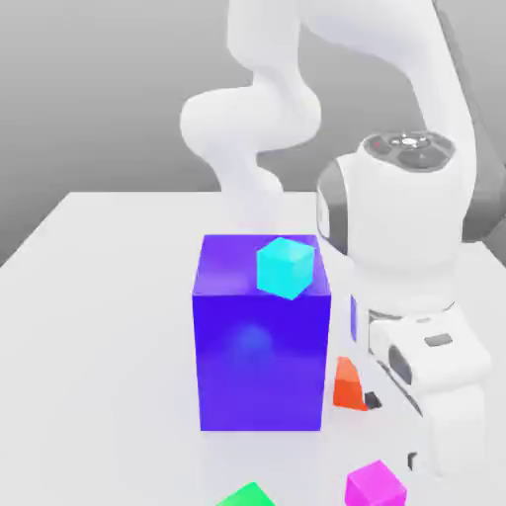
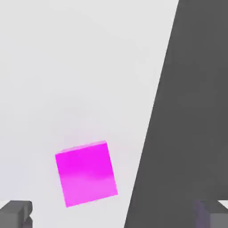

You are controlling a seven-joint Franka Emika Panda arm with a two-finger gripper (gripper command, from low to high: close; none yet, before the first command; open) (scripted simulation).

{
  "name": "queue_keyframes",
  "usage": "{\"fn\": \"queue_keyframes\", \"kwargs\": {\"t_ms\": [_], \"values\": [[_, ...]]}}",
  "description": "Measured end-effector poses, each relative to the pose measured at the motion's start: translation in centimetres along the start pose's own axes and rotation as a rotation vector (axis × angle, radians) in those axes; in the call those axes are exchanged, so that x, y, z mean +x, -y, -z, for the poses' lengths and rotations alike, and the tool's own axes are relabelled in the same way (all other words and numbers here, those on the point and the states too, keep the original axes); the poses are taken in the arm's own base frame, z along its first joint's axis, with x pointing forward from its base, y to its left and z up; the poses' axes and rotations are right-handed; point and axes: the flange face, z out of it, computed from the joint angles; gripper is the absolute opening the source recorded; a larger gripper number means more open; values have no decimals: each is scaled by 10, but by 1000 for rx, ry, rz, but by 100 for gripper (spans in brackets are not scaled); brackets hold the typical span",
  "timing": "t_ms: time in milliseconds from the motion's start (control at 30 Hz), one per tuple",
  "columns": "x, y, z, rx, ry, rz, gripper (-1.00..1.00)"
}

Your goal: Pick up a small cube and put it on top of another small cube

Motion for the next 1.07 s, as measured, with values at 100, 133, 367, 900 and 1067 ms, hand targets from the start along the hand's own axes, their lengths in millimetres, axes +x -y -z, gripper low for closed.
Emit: {"fn": "queue_keyframes", "kwargs": {"t_ms": [100,133,367,900,1067], "values": [[-1,4,-35,4,33,80,0],[-1,4,-49,4,35,86,0],[-5,9,-78,43,65,107,-100],[-114,-82,10,8,38,119,-100],[-119,-83,-26,9,38,118,100]]}}
